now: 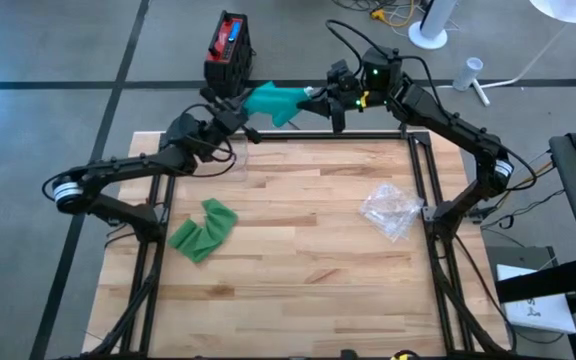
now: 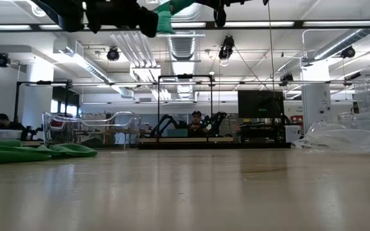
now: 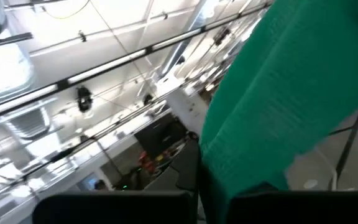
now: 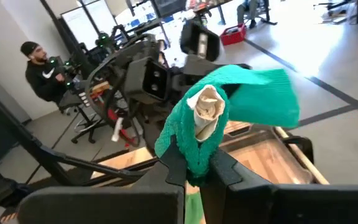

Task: Roll bandage
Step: Roll the blue bandage

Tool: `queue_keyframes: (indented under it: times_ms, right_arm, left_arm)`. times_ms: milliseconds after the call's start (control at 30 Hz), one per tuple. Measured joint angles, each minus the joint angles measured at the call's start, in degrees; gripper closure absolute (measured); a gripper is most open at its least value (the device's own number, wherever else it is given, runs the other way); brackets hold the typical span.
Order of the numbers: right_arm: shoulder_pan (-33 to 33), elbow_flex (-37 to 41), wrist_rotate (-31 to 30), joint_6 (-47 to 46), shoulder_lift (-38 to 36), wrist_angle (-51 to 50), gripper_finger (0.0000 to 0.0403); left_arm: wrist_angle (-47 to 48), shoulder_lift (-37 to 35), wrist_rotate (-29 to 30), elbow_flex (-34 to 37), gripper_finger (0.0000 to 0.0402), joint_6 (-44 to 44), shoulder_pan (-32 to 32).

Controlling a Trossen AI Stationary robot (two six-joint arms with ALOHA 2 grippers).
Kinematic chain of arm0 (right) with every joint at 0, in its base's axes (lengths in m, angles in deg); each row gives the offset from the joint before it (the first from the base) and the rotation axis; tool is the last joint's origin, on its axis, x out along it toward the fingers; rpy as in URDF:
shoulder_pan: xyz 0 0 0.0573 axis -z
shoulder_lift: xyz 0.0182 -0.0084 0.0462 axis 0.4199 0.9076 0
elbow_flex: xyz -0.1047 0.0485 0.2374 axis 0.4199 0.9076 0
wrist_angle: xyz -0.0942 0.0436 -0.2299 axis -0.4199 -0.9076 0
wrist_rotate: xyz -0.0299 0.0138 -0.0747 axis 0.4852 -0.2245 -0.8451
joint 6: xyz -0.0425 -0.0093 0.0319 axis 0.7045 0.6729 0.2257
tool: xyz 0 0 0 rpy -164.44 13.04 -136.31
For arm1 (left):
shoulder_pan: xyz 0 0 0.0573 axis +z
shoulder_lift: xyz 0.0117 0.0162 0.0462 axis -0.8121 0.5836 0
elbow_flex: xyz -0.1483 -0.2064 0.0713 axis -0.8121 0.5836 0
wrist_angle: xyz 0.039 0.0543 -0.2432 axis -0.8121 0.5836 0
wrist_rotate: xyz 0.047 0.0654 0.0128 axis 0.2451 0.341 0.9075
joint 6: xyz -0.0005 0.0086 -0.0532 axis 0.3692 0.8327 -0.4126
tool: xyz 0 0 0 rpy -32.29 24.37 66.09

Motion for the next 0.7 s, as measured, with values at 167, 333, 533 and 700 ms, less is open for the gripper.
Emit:
queue_keyframes:
  times_ms: [167, 333, 533, 700]
  right_arm:
    - [0.08, 0.00, 4.57, -0.57, 0.00, -0.16, 0.0390]
    - [0.07, 0.00, 9.07, -0.80, 0.00, 1.05, 0.0390]
    - [-0.23, 0.02, 10.04, -0.52, 0.07, 5.46, 0.0390]
    - [-0.24, 0.02, 8.35, 1.67, 0.21, 12.42, 0.0390]
  left_arm:
    - [0.03, -1.87, 0.41, 2.19, 0.0401, 0.21, 0.46]
    - [0.14, 1.15, -1.93, 1.44, 0.0401, -2.39, 0.46]
    - [0.13, 6.59, -6.89, -0.73, 0.0401, -5.97, 0.08]
    - [0.11, 8.19, -12.60, -1.41, 0.0401, -7.32, -1.52]
